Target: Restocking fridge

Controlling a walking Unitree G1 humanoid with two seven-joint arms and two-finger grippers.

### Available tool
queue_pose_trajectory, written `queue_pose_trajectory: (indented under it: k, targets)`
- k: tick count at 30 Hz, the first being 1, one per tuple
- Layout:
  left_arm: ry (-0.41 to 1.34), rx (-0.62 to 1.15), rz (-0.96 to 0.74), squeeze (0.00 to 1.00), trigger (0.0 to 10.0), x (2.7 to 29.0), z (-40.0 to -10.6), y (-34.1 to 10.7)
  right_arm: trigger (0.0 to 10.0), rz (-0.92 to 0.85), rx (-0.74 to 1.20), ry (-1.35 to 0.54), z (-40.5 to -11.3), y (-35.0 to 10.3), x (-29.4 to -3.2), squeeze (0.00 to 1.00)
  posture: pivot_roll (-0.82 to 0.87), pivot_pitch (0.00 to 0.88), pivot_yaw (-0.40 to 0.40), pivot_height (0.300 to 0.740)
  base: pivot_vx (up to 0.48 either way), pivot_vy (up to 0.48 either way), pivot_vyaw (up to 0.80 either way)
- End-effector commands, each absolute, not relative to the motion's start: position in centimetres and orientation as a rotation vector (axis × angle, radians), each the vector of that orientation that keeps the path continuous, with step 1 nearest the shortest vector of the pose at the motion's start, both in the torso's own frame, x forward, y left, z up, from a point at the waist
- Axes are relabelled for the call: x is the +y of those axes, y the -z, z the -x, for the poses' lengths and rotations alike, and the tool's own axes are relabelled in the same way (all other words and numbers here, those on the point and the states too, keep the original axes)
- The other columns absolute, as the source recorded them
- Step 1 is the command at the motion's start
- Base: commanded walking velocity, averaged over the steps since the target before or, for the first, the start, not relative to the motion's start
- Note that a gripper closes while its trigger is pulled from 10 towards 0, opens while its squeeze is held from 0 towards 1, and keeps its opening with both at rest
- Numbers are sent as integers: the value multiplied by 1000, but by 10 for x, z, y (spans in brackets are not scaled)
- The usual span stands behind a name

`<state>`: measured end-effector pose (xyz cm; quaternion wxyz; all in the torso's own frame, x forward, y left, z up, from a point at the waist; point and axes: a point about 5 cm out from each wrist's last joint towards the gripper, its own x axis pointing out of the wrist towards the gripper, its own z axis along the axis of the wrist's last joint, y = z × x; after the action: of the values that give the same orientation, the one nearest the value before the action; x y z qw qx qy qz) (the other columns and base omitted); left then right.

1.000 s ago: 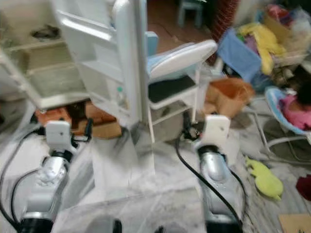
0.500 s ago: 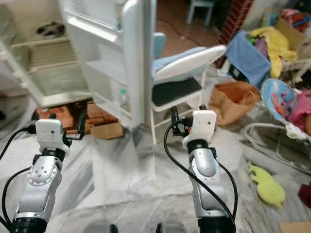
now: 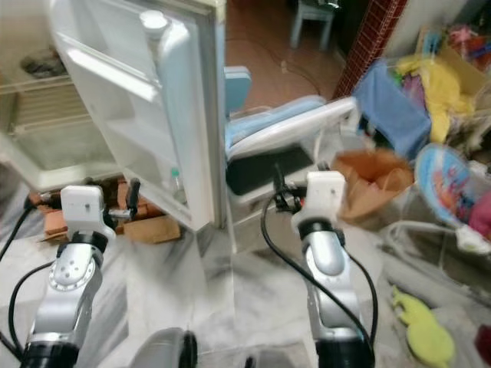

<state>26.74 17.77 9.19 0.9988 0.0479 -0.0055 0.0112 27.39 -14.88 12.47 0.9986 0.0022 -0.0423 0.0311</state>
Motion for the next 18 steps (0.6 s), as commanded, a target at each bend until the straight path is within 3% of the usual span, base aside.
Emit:
queue_pose_trajectory:
  k: [1,18]
  targets:
    - [-22,16,-94,0,10000,173,-267,-89,10000,-24,-82,-70,-274,-125,-151,0,-6,110,-25,740,0,0,800]
    - [-47,42,-81,0,10000,172,-273,-89,10000,-48,-147,-168,-308,-143,-125,0,15,107,-22,740,0,0,800]
